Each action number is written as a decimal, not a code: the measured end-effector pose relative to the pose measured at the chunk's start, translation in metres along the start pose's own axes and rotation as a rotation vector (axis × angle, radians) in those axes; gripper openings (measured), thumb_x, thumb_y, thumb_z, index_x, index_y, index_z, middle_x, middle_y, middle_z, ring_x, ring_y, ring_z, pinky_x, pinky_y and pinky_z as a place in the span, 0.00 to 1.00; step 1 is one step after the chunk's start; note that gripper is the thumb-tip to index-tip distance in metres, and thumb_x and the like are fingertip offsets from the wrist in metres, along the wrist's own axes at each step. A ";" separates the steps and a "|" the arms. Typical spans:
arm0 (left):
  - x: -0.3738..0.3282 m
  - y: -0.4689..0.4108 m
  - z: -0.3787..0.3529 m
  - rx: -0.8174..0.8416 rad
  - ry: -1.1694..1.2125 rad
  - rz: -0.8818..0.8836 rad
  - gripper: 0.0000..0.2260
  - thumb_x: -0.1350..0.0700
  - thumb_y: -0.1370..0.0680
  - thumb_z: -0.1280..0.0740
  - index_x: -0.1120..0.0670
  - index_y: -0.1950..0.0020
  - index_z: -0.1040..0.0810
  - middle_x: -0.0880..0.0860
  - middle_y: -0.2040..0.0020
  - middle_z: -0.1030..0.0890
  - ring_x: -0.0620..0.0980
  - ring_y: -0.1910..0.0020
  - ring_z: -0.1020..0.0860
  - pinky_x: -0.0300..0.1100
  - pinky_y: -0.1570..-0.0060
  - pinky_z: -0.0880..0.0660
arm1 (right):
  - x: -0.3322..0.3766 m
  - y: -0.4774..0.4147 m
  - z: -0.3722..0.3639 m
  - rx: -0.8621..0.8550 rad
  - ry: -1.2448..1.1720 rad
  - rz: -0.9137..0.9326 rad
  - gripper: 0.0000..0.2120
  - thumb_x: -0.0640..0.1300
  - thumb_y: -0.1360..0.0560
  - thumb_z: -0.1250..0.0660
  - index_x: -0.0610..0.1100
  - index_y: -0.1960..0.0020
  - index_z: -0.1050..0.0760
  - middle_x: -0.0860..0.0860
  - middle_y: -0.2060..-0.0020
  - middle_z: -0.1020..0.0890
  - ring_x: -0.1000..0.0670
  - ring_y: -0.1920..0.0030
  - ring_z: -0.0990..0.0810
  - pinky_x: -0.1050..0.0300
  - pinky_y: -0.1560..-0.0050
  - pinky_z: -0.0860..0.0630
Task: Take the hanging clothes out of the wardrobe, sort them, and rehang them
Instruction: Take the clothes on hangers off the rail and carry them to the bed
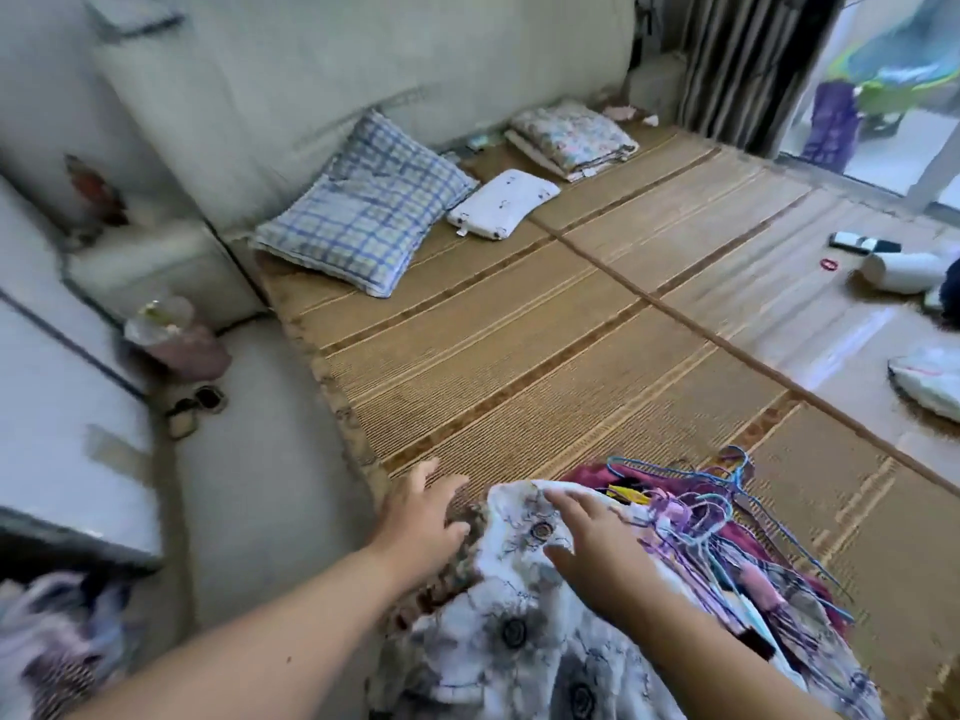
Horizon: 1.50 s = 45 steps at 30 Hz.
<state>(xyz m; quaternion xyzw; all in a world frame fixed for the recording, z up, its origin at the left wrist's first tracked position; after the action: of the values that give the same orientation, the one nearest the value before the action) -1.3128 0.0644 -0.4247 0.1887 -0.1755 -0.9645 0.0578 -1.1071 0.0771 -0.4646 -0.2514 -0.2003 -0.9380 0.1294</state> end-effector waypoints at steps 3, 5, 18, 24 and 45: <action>0.051 0.044 0.051 -0.129 -0.009 0.078 0.26 0.46 0.25 0.35 0.40 0.28 0.36 0.51 0.23 0.44 0.52 0.26 0.40 0.51 0.30 0.40 | 0.094 -0.016 -0.002 -0.005 0.085 0.241 0.30 0.51 0.25 0.37 0.56 0.26 0.42 0.50 0.28 0.36 0.47 0.31 0.35 0.53 0.33 0.34; 0.091 0.080 0.085 -0.228 -0.026 0.145 0.26 0.44 0.25 0.36 0.39 0.28 0.37 0.50 0.24 0.43 0.52 0.27 0.40 0.50 0.30 0.39 | 0.162 -0.020 -0.008 -0.021 0.134 0.399 0.29 0.52 0.26 0.37 0.57 0.26 0.41 0.51 0.29 0.35 0.48 0.31 0.34 0.55 0.33 0.35; 0.284 0.310 0.245 -0.724 -0.166 0.570 0.27 0.41 0.26 0.39 0.38 0.28 0.42 0.47 0.24 0.44 0.49 0.26 0.44 0.53 0.31 0.43 | 0.513 0.031 -0.088 0.056 0.195 0.966 0.24 0.55 0.24 0.39 0.60 0.29 0.39 0.53 0.25 0.43 0.48 0.28 0.38 0.54 0.30 0.38; 0.328 0.395 0.315 -0.976 -0.200 0.634 0.28 0.39 0.27 0.40 0.38 0.28 0.43 0.44 0.24 0.46 0.48 0.26 0.45 0.54 0.29 0.43 | 0.641 0.077 -0.103 0.076 0.102 1.223 0.23 0.56 0.25 0.38 0.63 0.31 0.36 0.57 0.27 0.42 0.54 0.30 0.34 0.60 0.32 0.36; 0.261 0.557 0.530 -1.554 -1.006 0.929 0.27 0.48 0.33 0.32 0.42 0.34 0.32 0.49 0.32 0.29 0.50 0.30 0.36 0.43 0.30 0.42 | 0.983 0.206 -0.003 0.431 -0.488 2.039 0.21 0.52 0.26 0.34 0.57 0.33 0.30 0.58 0.38 0.26 0.59 0.40 0.28 0.59 0.38 0.29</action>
<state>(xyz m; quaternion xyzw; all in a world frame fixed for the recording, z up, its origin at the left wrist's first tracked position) -1.7324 -0.3327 0.1457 -0.4119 0.4358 -0.6617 0.4501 -1.8639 -0.2467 0.1114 -0.4528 -0.0778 -0.2562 0.8504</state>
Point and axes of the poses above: each hand's wrist, its own y-axis away from the middle knuckle, its own z-axis out of the back of the hand, x = y × z, the point moved 4 cm from there along -y, towards the middle knuckle
